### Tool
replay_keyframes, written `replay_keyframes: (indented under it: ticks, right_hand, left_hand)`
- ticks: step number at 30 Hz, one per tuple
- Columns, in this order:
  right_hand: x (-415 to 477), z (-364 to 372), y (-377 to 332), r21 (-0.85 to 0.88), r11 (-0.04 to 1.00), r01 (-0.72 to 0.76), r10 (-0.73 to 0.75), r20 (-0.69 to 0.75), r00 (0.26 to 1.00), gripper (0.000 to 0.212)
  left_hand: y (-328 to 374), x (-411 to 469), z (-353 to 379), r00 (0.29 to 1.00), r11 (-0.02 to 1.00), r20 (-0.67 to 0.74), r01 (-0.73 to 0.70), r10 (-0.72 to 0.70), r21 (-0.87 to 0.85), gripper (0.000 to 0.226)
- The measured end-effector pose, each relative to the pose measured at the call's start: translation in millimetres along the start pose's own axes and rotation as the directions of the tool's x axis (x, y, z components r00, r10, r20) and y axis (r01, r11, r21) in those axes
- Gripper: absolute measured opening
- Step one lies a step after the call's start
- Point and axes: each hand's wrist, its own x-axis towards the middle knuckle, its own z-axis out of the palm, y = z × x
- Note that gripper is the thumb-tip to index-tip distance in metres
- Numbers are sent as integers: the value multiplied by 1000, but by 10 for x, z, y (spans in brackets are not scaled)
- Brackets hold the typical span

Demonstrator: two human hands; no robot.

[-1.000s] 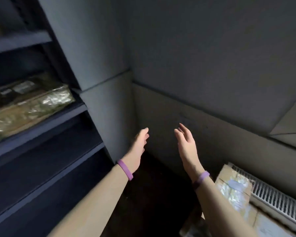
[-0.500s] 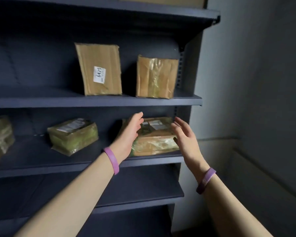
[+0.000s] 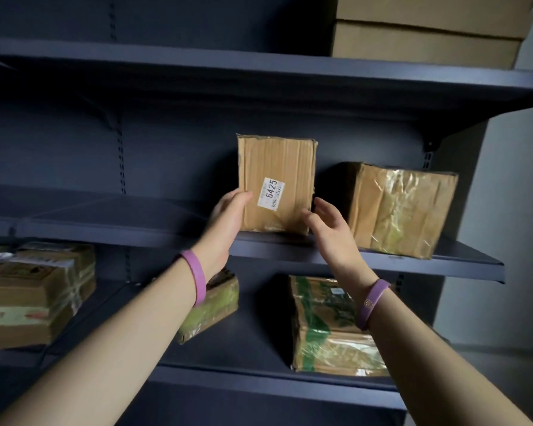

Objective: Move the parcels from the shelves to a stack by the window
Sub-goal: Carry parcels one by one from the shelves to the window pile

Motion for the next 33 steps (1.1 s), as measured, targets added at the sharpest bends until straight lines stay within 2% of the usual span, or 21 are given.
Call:
replay_keyframes:
  ticks: [5, 11, 19, 25, 31, 33]
  right_hand:
    - [320, 90, 163, -48, 997, -68, 69, 6, 998, 72]
    - [461, 106, 275, -122, 990, -66, 75, 64, 995, 63]
    - [131, 48, 122, -4, 999, -40, 40, 62, 997, 44]
    - [-518, -42, -182, 85, 996, -31, 24, 87, 996, 17]
    - [-1219, -158, -413, 129, 992, -3, -12, 122, 992, 20]
    - [-1412, -204, -448, 146, 989, -8, -7, 106, 994, 13]
  left_hand:
    - [-178, 298, 12, 998, 999, 37, 44, -44, -13, 63]
    - [-316, 428, 45, 991, 997, 113, 75, -76, 10, 74]
    - [-127, 96, -10, 987, 997, 147, 69, -71, 22, 60]
    - [185, -626, -124, 981, 999, 195, 17, -23, 32, 38]
    - [392, -1398, -297, 986, 999, 168, 11, -16, 30, 30]
    - [451, -1597, -335, 984, 998, 177, 14, -25, 61, 29]
